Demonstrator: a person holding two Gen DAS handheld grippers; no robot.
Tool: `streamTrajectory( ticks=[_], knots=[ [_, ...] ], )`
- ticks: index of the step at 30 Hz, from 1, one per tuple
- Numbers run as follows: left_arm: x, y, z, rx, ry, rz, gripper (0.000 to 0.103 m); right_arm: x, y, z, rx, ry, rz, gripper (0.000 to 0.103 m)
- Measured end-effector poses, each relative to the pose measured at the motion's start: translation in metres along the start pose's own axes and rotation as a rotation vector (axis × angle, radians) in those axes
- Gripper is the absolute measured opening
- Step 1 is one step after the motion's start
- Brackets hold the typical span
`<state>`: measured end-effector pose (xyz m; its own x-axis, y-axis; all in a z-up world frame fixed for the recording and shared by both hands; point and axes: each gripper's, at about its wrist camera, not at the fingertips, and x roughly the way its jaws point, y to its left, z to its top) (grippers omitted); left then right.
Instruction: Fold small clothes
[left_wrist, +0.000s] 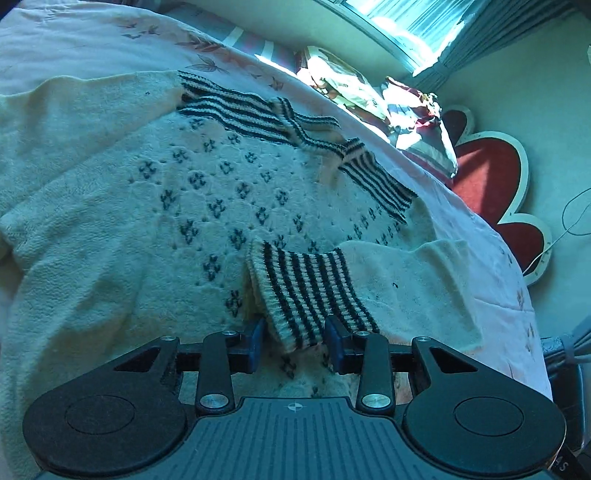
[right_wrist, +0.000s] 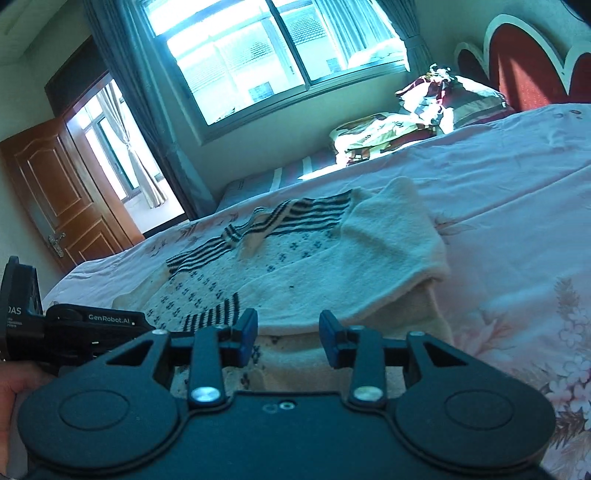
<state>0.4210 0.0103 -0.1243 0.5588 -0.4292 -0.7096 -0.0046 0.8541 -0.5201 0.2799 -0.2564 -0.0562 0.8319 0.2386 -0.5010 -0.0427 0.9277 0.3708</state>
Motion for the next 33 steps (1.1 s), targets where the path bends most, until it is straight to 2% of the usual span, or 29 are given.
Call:
streamTrajectory(
  ticks=[1, 2, 5, 7, 13, 19, 22, 25, 27, 28, 29, 33],
  knots=[
    [0.004, 0.000, 0.000, 0.002, 0.003, 0.007, 0.007, -0.002, -0.007, 0.000, 0.029, -0.003, -0.002, 0.037],
    [0.005, 0.001, 0.001, -0.006, -0.010, 0.003, 0.006, -0.002, -0.013, 0.001, 0.064, -0.007, -0.001, 0.037],
    [-0.017, -0.001, 0.008, 0.058, -0.096, 0.032, 0.005, -0.004, -0.032, 0.003, 0.173, -0.019, 0.004, 0.038],
    [-0.035, 0.005, 0.013, 0.091, -0.122, 0.061, 0.005, -0.002, -0.045, 0.006, 0.257, -0.029, 0.022, 0.043],
    [-0.048, 0.034, 0.018, 0.078, -0.105, 0.101, 0.005, 0.016, -0.081, 0.008, 0.505, -0.039, 0.093, 0.046],
    [-0.050, 0.043, 0.015, 0.065, -0.108, 0.106, 0.005, 0.047, -0.115, 0.006, 0.687, -0.052, 0.080, 0.046],
    [-0.049, 0.045, 0.012, 0.055, -0.097, 0.099, 0.005, 0.059, -0.127, 0.002, 0.749, -0.052, 0.084, 0.046],
    [-0.047, 0.045, 0.010, 0.052, -0.090, 0.101, 0.005, 0.065, -0.130, 0.002, 0.755, -0.065, 0.104, 0.046],
    [-0.045, 0.046, 0.010, 0.042, -0.089, 0.104, 0.005, 0.069, -0.129, 0.003, 0.746, -0.075, 0.108, 0.042],
    [-0.044, 0.046, 0.009, 0.040, -0.090, 0.110, 0.005, 0.071, -0.128, 0.003, 0.737, -0.076, 0.108, 0.019],
    [-0.044, 0.046, 0.009, 0.038, -0.097, 0.118, 0.005, 0.070, -0.126, 0.004, 0.708, -0.083, 0.077, 0.006],
    [-0.052, 0.039, 0.008, 0.073, -0.157, 0.166, 0.005, 0.053, -0.113, 0.011, 0.607, -0.134, 0.028, 0.006]
  ],
)
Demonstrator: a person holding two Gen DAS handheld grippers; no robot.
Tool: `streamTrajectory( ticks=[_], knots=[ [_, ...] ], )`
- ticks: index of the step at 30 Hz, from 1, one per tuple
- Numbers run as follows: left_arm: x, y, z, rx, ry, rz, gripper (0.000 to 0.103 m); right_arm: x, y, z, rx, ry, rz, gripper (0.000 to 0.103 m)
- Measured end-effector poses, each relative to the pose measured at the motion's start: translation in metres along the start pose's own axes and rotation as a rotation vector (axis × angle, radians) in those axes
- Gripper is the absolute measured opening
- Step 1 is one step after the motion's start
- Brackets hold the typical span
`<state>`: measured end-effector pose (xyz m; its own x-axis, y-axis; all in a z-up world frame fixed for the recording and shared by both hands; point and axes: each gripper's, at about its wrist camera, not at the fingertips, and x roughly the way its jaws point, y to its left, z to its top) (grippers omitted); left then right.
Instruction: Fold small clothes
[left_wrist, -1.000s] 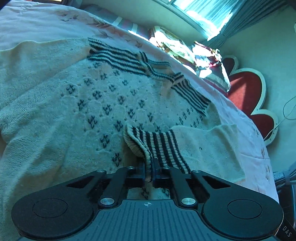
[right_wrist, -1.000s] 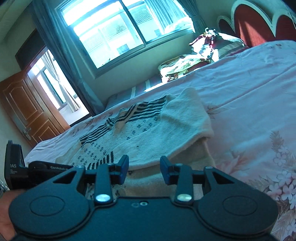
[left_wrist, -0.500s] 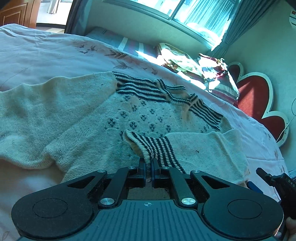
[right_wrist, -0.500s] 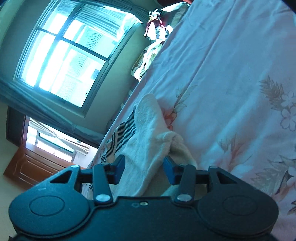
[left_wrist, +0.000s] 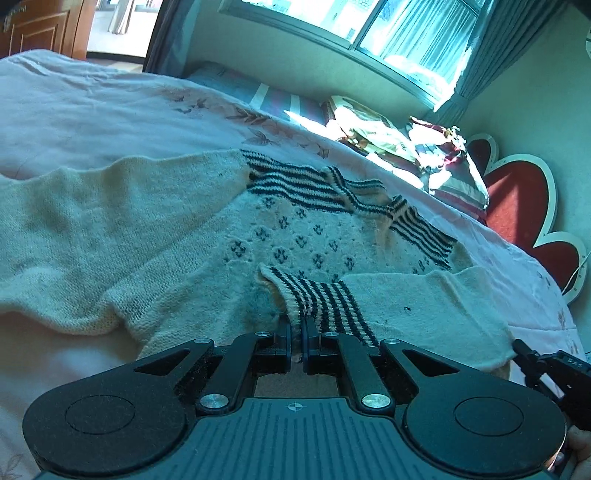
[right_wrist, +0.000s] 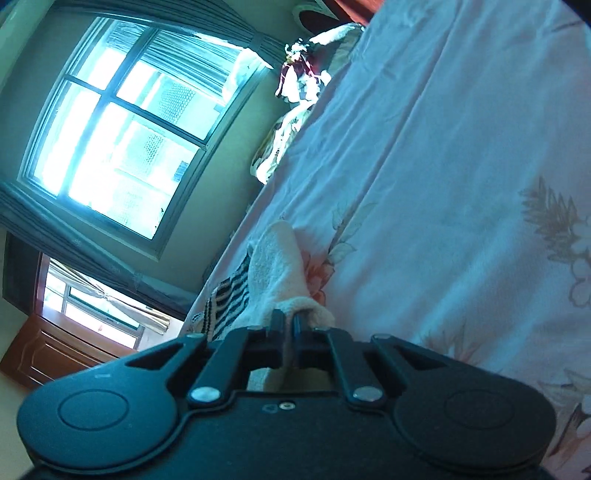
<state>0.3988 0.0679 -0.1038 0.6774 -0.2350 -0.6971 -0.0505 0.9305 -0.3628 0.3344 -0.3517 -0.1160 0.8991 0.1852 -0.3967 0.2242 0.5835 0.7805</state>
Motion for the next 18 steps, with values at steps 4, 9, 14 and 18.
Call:
streamTrajectory(
  ticks=[4, 9, 14, 18],
  knots=[
    [0.017, -0.001, -0.007, 0.031, 0.076, 0.045, 0.005, 0.013, 0.000, -0.004, -0.059, 0.094, -0.090, 0.007],
    [0.015, 0.000, -0.008, 0.038, 0.064, 0.040, 0.005, -0.015, 0.001, 0.025, -0.141, 0.024, 0.013, 0.033],
    [0.015, 0.002, -0.008, 0.020, 0.057, 0.033, 0.005, 0.028, 0.000, 0.044, -0.305, 0.197, 0.030, 0.033],
    [0.013, 0.001, -0.010, 0.012, 0.039, 0.037, 0.005, 0.049, 0.000, 0.042, -0.367, 0.303, 0.075, 0.021]
  ],
)
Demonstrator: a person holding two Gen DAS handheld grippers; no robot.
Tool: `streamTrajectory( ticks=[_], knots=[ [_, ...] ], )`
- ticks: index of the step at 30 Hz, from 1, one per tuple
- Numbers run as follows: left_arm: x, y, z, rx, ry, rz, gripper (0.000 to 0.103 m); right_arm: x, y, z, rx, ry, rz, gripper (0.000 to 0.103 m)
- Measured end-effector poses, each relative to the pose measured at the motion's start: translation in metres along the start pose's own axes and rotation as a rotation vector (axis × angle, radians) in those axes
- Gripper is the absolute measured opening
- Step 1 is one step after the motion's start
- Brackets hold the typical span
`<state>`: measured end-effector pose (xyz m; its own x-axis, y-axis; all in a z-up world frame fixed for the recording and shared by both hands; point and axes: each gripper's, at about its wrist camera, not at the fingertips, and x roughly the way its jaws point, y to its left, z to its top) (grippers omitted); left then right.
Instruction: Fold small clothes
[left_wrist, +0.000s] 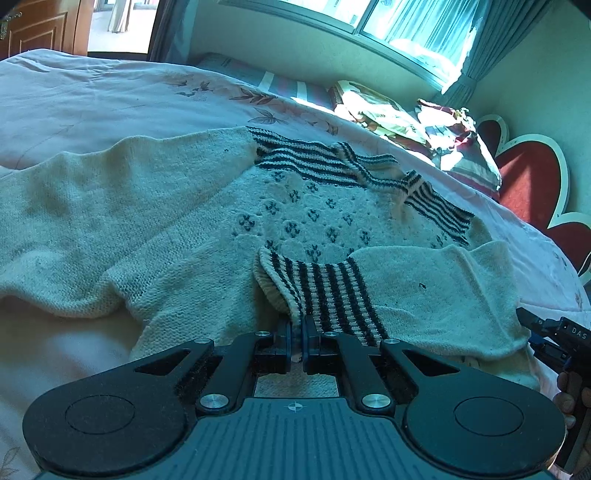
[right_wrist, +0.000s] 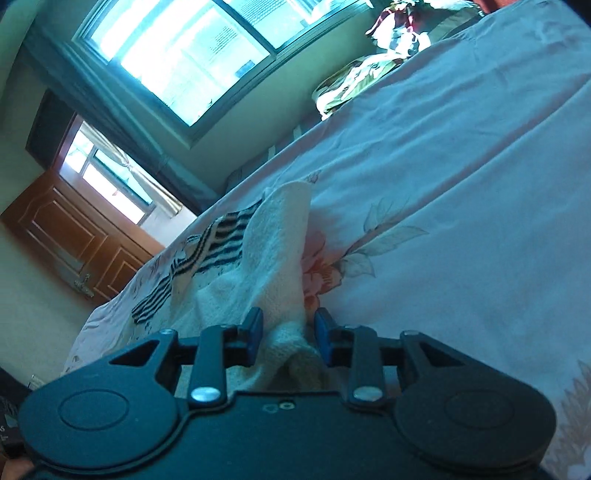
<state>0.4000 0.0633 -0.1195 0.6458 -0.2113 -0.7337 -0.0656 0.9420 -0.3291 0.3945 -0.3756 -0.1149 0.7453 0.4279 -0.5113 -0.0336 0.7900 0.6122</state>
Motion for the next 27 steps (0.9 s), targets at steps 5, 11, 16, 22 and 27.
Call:
streamTrajectory(
  ticks=[5, 11, 16, 22, 27],
  knots=[
    [-0.020, -0.012, -0.007, 0.038, -0.141, 0.055, 0.005, -0.017, 0.019, 0.000, -0.068, -0.086, -0.041, 0.008],
    [-0.004, -0.015, -0.013, 0.064, -0.072, 0.116, 0.005, -0.005, 0.003, -0.003, 0.045, -0.049, -0.100, 0.011],
    [-0.004, -0.012, -0.012, 0.062, -0.062, 0.098, 0.005, -0.013, 0.009, 0.010, 0.025, -0.096, -0.040, 0.035],
    [-0.017, -0.016, -0.014, 0.049, -0.163, 0.116, 0.005, 0.002, 0.014, 0.016, -0.050, -0.036, -0.063, 0.008],
    [-0.005, -0.022, -0.019, 0.080, -0.119, 0.157, 0.005, 0.007, 0.015, 0.007, -0.088, -0.011, -0.125, 0.008]
  ],
)
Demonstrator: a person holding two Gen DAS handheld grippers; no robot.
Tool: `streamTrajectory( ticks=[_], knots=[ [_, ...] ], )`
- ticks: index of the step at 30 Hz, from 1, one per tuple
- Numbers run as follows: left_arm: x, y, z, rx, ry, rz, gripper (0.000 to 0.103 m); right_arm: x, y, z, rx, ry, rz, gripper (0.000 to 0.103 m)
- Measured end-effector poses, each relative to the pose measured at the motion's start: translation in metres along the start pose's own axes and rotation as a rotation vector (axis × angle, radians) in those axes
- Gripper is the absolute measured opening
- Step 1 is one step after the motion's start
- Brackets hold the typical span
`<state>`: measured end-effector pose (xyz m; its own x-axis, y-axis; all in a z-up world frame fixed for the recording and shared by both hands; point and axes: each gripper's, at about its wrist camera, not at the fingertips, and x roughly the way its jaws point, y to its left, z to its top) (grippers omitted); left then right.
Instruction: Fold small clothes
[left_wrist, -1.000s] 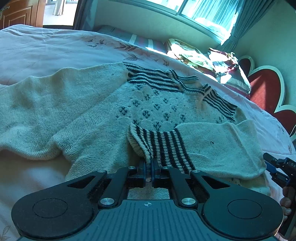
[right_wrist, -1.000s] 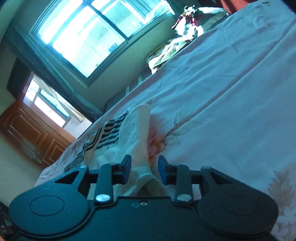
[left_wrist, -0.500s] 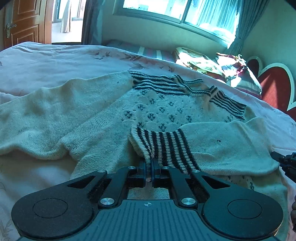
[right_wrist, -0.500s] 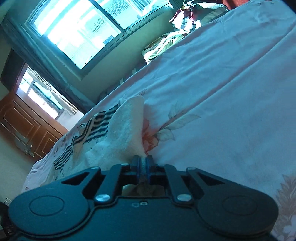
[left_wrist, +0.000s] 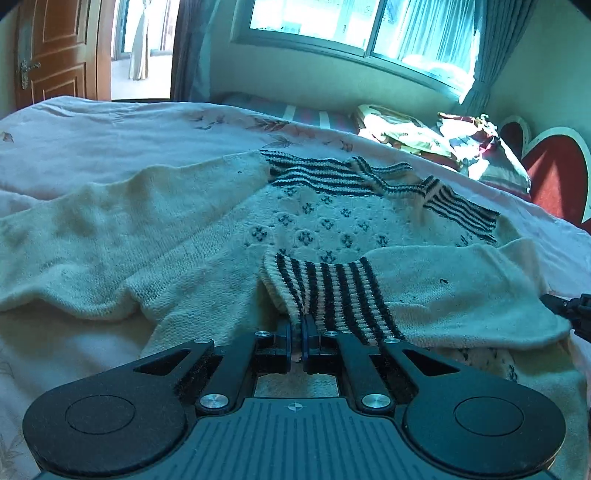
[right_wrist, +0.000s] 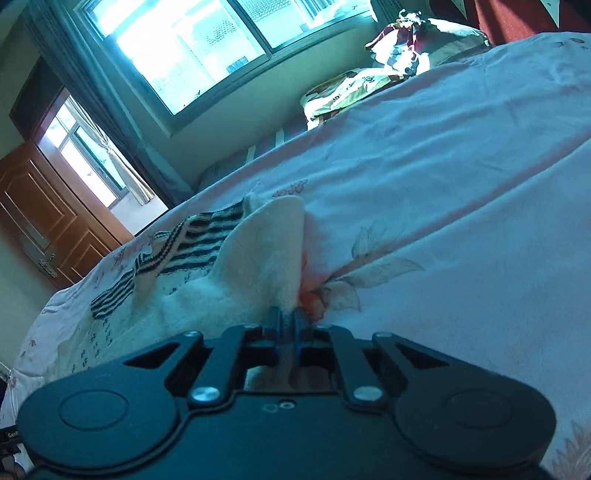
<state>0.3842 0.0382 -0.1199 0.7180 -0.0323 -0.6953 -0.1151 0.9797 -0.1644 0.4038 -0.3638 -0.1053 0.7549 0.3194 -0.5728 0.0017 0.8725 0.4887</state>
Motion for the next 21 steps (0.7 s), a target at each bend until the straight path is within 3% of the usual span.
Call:
streamTrajectory(
  ticks=[4, 7, 9, 12, 13, 14, 15, 16, 17, 21],
  knots=[
    [0.001, 0.011, 0.002, -0.060, 0.012, -0.047, 0.005, -0.002, -0.001, 0.001, -0.004, 0.021, 0.008, 0.008],
    [-0.007, 0.010, 0.004, -0.039, -0.055, -0.047, 0.005, -0.005, -0.002, 0.001, 0.014, -0.002, 0.017, 0.010],
    [0.000, 0.007, 0.003, -0.003, -0.012, -0.018, 0.005, -0.005, -0.003, -0.002, 0.005, -0.013, 0.010, 0.009],
    [0.003, 0.008, 0.004, 0.016, 0.008, -0.031, 0.005, -0.002, -0.008, -0.001, 0.020, -0.008, 0.014, 0.008],
    [0.000, 0.010, 0.006, 0.009, 0.009, -0.032, 0.011, -0.003, -0.008, 0.001, 0.018, -0.002, 0.016, 0.012],
    [-0.005, 0.013, 0.007, -0.005, -0.002, -0.006, 0.029, -0.007, -0.008, 0.003, 0.019, -0.009, 0.024, 0.023],
    [-0.012, 0.015, 0.008, -0.006, -0.031, 0.046, 0.044, -0.014, -0.008, 0.007, 0.017, -0.043, 0.018, 0.027],
    [-0.022, 0.016, 0.010, 0.006, -0.084, 0.087, 0.067, -0.020, -0.008, 0.010, 0.009, -0.069, 0.016, 0.028],
    [-0.028, 0.016, 0.013, 0.030, -0.125, 0.078, 0.067, -0.023, -0.008, 0.016, 0.004, -0.090, 0.031, 0.024],
    [-0.014, -0.009, 0.029, 0.107, -0.105, -0.033, 0.062, 0.000, -0.010, 0.042, -0.003, -0.072, 0.014, 0.026]
  ],
)
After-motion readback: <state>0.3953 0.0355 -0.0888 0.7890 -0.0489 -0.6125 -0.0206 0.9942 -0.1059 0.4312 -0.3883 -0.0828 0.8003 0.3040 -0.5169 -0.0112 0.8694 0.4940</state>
